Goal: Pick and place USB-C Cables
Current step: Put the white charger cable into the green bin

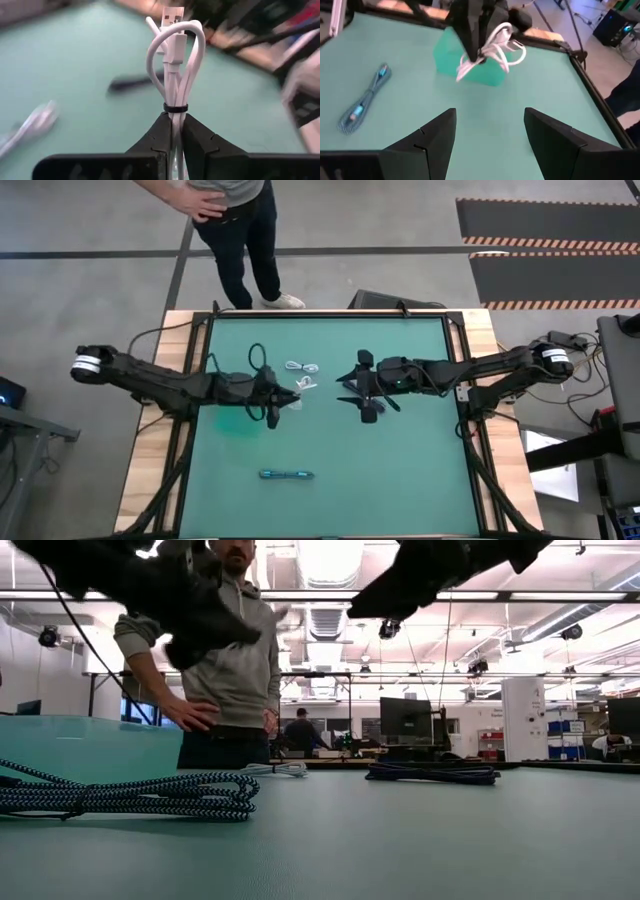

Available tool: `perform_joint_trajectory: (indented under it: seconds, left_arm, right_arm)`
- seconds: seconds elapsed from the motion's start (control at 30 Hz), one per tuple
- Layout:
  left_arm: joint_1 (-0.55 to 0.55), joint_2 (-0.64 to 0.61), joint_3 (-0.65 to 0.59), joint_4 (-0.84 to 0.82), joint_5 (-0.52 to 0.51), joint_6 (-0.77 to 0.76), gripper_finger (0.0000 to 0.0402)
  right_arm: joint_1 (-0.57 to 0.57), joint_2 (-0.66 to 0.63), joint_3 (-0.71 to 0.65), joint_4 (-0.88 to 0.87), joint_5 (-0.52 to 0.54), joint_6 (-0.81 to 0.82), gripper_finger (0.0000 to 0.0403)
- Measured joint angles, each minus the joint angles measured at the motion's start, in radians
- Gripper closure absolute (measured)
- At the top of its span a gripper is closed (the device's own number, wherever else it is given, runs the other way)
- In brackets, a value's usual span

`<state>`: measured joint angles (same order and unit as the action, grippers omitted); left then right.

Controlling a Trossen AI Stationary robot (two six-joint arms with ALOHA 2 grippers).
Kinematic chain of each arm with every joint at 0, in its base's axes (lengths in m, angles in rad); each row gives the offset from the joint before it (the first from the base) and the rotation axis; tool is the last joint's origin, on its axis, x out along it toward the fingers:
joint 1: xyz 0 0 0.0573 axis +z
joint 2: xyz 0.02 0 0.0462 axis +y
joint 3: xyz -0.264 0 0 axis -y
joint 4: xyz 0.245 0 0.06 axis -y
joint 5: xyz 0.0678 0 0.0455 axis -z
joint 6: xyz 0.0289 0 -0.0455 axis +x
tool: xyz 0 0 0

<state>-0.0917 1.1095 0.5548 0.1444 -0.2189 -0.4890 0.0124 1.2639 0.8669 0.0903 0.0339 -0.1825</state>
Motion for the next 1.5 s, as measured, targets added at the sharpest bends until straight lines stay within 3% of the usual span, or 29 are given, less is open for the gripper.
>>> perform_joint_trajectory:
  seconds: [0.1, 0.23, 0.53, 0.77, 0.97, 1.5]
  left_arm:
    - [0.000, -0.042, 0.106, -0.381, -0.019, -0.122, 0.0390]
    - [0.000, -0.066, 0.234, -0.760, -0.024, -0.249, 0.0390]
    - [0.000, -0.037, 0.422, -1.265, 0.015, -0.451, 0.0390]
    - [0.000, 0.020, 0.466, -1.421, 0.134, -0.539, 0.0390]
    - [0.000, 0.115, 0.518, -1.570, 0.162, -0.552, 0.0390]
    - [0.003, 0.243, 0.524, -1.567, 0.146, -0.498, 0.0390]
  right_arm:
    - [0.000, 0.001, 0.000, -0.024, 0.004, -0.021, 0.0177]
    - [-0.006, 0.001, 0.000, -0.039, 0.019, -0.038, 0.0177]
    - [-0.038, 0.001, 0.000, -0.090, 0.020, -0.027, 0.0177]
    - [-0.039, 0.000, -0.001, -0.095, 0.020, -0.027, 0.0177]
    - [-0.039, 0.000, -0.004, -0.095, 0.020, -0.028, 0.0177]
    - [-0.039, 0.000, -0.004, -0.101, 0.019, -0.031, 0.0177]
